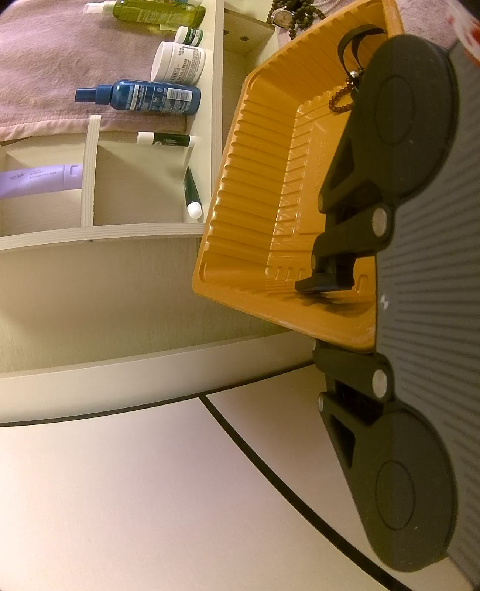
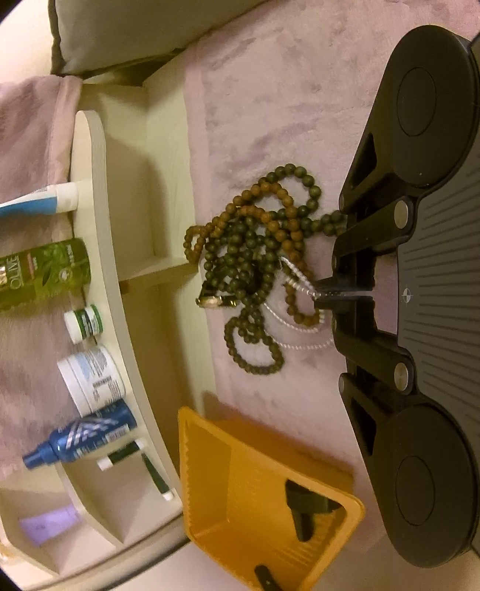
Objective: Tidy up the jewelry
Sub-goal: 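Pinch the white pearl strand from the bead pile with the right gripper, then lift the pearl strand into the orange tray and open the right gripper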
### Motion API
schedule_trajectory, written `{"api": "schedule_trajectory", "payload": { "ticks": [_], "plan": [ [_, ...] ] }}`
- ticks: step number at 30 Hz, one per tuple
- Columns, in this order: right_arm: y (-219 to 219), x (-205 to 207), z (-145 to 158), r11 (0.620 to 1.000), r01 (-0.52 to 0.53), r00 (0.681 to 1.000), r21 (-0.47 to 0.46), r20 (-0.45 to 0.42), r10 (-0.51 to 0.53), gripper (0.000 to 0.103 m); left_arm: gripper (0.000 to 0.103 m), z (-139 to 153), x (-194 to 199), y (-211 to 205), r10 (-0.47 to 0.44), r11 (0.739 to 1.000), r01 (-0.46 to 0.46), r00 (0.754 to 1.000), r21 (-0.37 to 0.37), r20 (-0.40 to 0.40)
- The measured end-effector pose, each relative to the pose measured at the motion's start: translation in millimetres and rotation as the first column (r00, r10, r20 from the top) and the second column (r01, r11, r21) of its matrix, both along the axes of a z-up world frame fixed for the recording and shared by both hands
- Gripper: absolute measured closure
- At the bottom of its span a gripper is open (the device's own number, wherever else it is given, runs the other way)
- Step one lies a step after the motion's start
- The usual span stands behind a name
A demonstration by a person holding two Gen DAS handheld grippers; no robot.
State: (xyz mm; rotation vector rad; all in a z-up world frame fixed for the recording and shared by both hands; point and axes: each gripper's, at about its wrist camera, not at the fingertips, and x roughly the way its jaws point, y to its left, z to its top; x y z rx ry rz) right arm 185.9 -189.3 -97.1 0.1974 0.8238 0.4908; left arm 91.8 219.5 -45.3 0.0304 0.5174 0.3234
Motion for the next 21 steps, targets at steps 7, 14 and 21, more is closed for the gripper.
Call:
{"api": "schedule_trajectory", "payload": {
  "ticks": [7,14,21],
  "plan": [
    [-15.5,-31.3,30.6,0.998,-0.021,0.998,0.062,0.065,0.017,0.101,0.092,0.2,0.3,-1.2,0.001,1.0,-0.001,1.0,0.004,-0.006],
    [-25.1,-47.4,78.7,0.994,-0.041,0.982,0.1,0.187,0.022,0.101,0.092,1.1,0.1,-2.4,-0.001,1.0,0.001,1.0,0.006,-0.004],
    [-17.8,-50.7,120.9,0.989,-0.085,0.956,0.12,0.29,0.047,0.101,0.092,1.7,-0.4,-1.5,-0.005,1.0,0.005,1.0,0.004,-0.002]
  ]
}}
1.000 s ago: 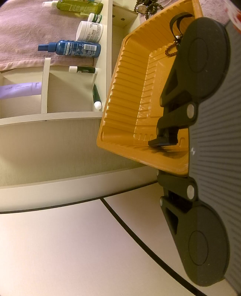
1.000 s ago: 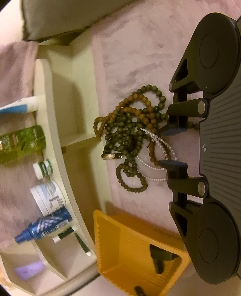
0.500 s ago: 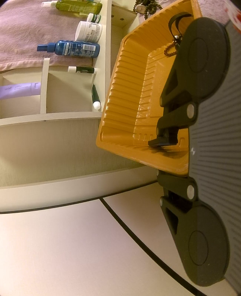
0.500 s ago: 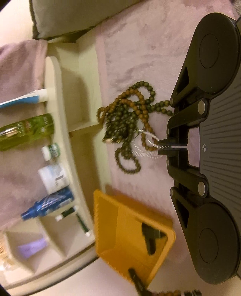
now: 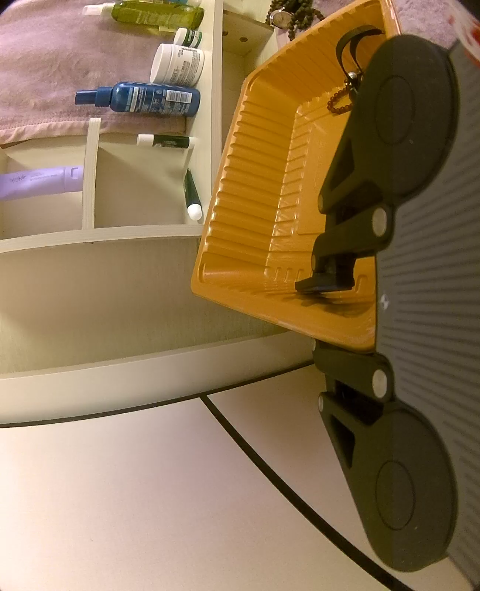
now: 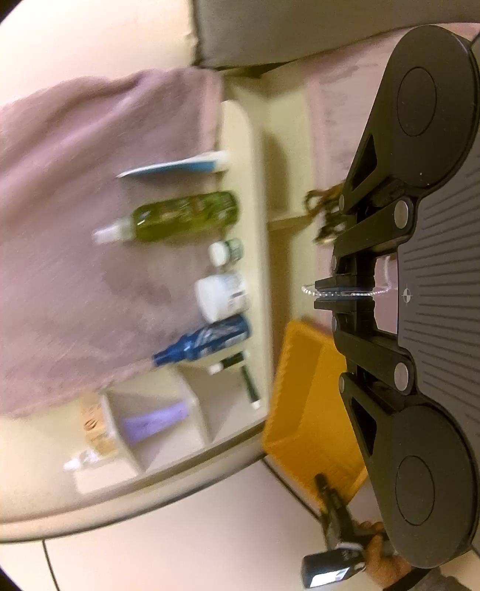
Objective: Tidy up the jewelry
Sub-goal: 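Lift the pearl strand into the orange tray and open the right gripper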
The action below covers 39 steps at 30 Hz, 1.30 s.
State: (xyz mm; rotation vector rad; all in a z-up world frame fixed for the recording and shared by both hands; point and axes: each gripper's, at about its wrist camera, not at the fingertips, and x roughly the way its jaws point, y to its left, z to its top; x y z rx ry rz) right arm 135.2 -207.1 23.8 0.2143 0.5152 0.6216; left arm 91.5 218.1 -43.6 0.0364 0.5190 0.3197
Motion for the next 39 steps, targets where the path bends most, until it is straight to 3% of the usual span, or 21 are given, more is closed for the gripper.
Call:
{"api": "schedule_trajectory", "payload": {
  "ticks": [9,20,24,28,34,39],
  "plan": [
    [32.9,3.8,40.6,0.994,-0.104,0.989,0.045,0.111,0.099,0.101,0.093,0.9,-0.9,1.4,-0.004,1.0,0.004,1.0,-0.008,0.006],
    [104.1,14.2,82.3,0.946,-0.301,0.933,0.12,0.243,0.266,0.101,0.093,2.8,-3.9,1.9,-0.01,1.0,0.01,1.0,-0.017,0.016],
    [140.7,25.3,66.2,0.932,-0.353,0.923,0.078,0.193,0.333,0.101,0.093,2.8,-4.5,2.2,-0.009,1.0,0.009,1.0,-0.02,0.018],
    [176.1,40.4,26.0,0.928,-0.372,0.926,0.024,0.083,0.369,0.101,0.093,2.6,-4.4,2.2,-0.009,1.0,0.009,1.0,-0.022,0.017],
    [197.9,55.3,-28.7,0.924,-0.381,0.924,-0.04,-0.056,0.378,0.101,0.093,2.9,-3.6,2.2,-0.01,1.0,0.011,1.0,-0.023,0.017],
    [204.2,55.9,-54.0,0.915,-0.393,0.916,-0.097,-0.126,0.38,0.101,0.093,3.4,-3.1,1.1,-0.01,1.0,0.011,1.0,-0.026,0.021]
  ]
}}
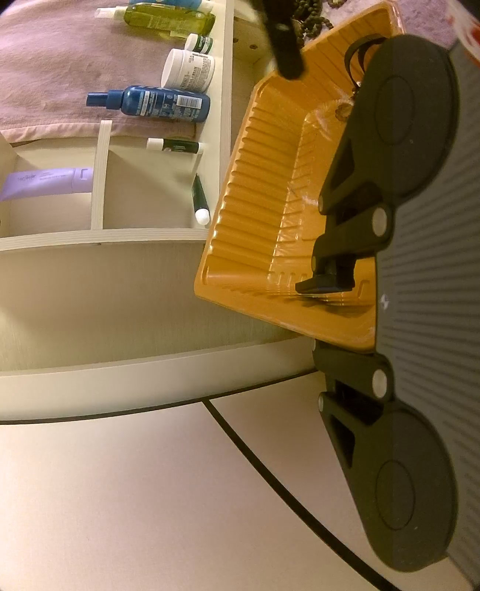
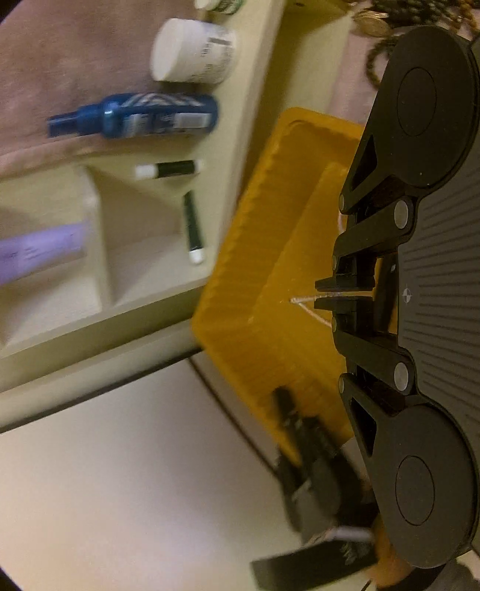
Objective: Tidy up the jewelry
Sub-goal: 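Lift the pearl strand into the orange tray and open the right gripper, then move the right gripper back to the bead pile and grasp a gold charm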
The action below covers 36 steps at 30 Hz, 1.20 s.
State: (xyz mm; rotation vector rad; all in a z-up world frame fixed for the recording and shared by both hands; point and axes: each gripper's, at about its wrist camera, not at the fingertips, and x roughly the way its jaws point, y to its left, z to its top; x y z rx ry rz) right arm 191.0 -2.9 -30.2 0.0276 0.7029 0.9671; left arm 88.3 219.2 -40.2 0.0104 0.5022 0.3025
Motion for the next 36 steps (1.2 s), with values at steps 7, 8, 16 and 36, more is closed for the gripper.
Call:
{"api": "schedule_trajectory", "payload": {
  "ticks": [7,8,16,36],
  "plan": [
    [-3.8,-6.1,-16.4,0.997,0.021,1.0,-0.077,0.014,-0.02,0.049,0.093,-0.1,0.4,-0.1,0.002,1.0,-0.002,1.0,0.0,-0.001],
    [-2.3,-5.8,-16.7,0.996,0.02,1.0,-0.086,0.016,-0.019,0.049,0.093,-0.3,0.3,-0.1,0.002,1.0,-0.002,1.0,0.0,-0.002],
    [-11.8,-7.0,-24.1,0.991,0.045,0.999,-0.128,0.009,-0.045,0.048,0.093,-1.4,1.5,-0.1,0.007,1.0,-0.007,1.0,0.002,-0.007],
    [-100.5,-24.2,-23.9,0.973,0.219,0.973,-0.065,-0.06,-0.223,0.046,0.093,-2.4,2.2,-0.6,0.011,1.0,-0.01,1.0,0.013,-0.018]
  ]
}}
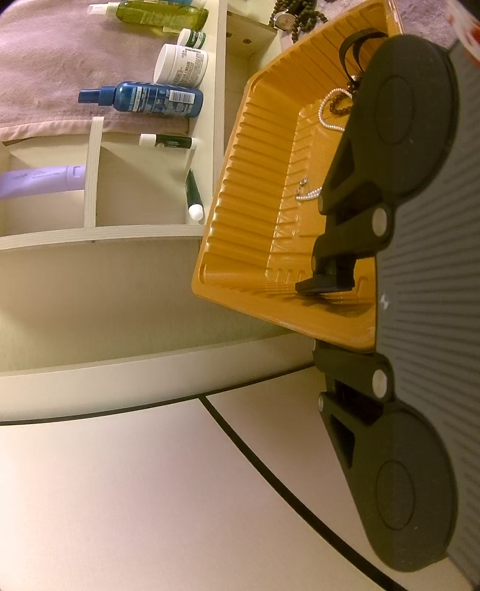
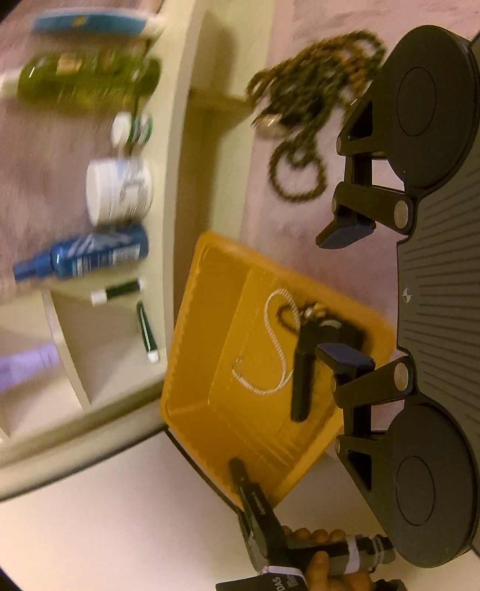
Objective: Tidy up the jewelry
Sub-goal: 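Move the right gripper back to the bead pile and grasp a gold charm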
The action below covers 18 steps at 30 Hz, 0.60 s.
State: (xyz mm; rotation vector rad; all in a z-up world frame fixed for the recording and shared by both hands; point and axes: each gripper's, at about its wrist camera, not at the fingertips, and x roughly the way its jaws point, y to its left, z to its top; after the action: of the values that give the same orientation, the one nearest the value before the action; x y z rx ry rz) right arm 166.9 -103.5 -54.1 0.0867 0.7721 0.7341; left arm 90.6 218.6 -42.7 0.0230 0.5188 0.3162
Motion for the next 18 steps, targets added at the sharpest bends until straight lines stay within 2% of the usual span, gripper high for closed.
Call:
{"api": "schedule_trajectory", "payload": {
  "ticks": [4,11,18],
  "plan": [
    [-25.9,-2.2,-9.8,0.997,0.068,0.997,-0.025,-0.031,-0.069,0.046,0.093,0.0,0.6,0.0,0.0,1.0,0.0,1.0,0.002,-0.001],
    [-57.3,0.2,-23.4,0.982,0.169,0.985,-0.085,-0.032,-0.172,0.046,0.093,0.0,1.0,0.2,0.0,1.0,0.0,1.0,0.002,-0.003],
    [-75.3,16.2,-25.3,0.972,0.208,0.978,-0.112,0.032,-0.206,0.046,0.092,-1.9,1.7,1.1,-0.001,1.0,0.001,1.0,0.005,-0.008]
  ]
}}
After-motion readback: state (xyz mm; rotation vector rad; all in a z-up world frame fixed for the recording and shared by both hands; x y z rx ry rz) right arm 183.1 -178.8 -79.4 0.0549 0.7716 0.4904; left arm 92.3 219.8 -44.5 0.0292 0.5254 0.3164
